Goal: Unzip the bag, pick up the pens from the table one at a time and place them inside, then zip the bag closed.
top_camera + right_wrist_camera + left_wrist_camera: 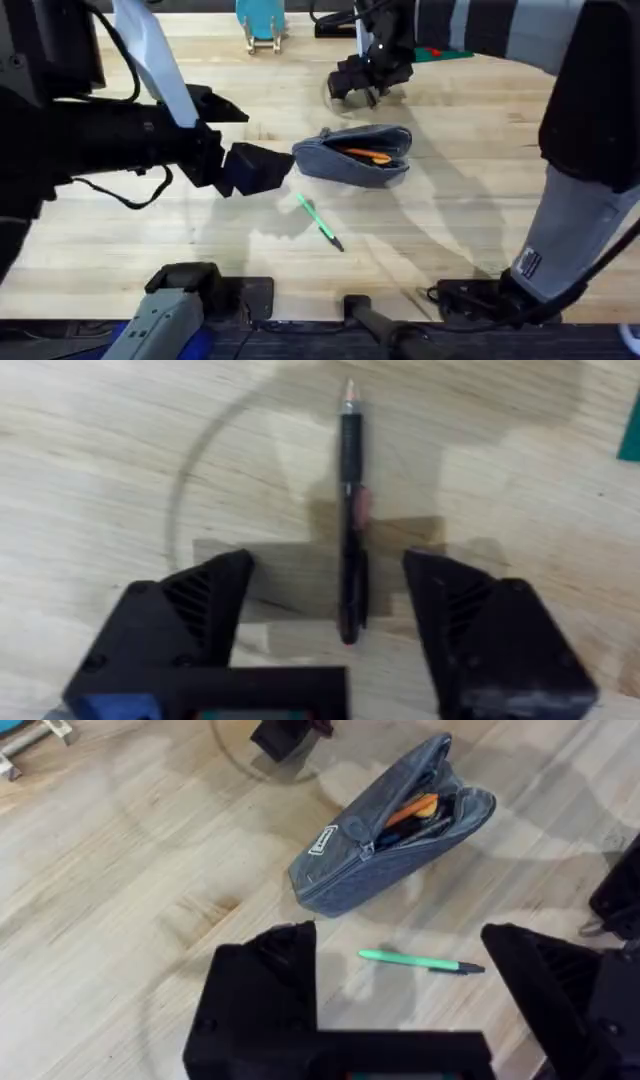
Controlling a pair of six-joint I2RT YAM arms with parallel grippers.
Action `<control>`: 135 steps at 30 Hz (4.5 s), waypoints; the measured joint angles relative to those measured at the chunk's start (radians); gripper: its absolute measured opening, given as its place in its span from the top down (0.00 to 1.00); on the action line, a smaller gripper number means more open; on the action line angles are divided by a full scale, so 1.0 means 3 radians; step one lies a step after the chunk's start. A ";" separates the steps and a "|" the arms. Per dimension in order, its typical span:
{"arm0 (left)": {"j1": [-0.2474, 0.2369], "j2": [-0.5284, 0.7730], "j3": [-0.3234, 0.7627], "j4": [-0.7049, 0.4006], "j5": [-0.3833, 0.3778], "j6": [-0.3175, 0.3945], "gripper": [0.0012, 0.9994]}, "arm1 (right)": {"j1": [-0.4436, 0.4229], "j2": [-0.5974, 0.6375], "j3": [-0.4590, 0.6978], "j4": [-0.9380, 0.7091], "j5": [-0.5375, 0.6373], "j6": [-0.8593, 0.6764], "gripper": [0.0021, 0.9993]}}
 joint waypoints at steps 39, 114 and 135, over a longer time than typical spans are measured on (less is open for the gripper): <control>0.0000 0.0000 0.0000 0.0000 0.0000 0.0000 0.00 | -0.0034 -0.0144 0.0444 -0.0571 0.0030 -0.0125 0.97; 0.0000 0.0000 0.0000 0.0000 0.0000 0.0000 0.00 | 0.0017 -0.2563 -0.1889 -0.0728 -0.1338 -0.3470 0.96; 0.0000 0.0000 0.0000 -0.0001 -0.0001 0.0000 0.00 | 0.0017 -0.2089 -0.1975 -0.0336 -0.1279 -0.4006 0.97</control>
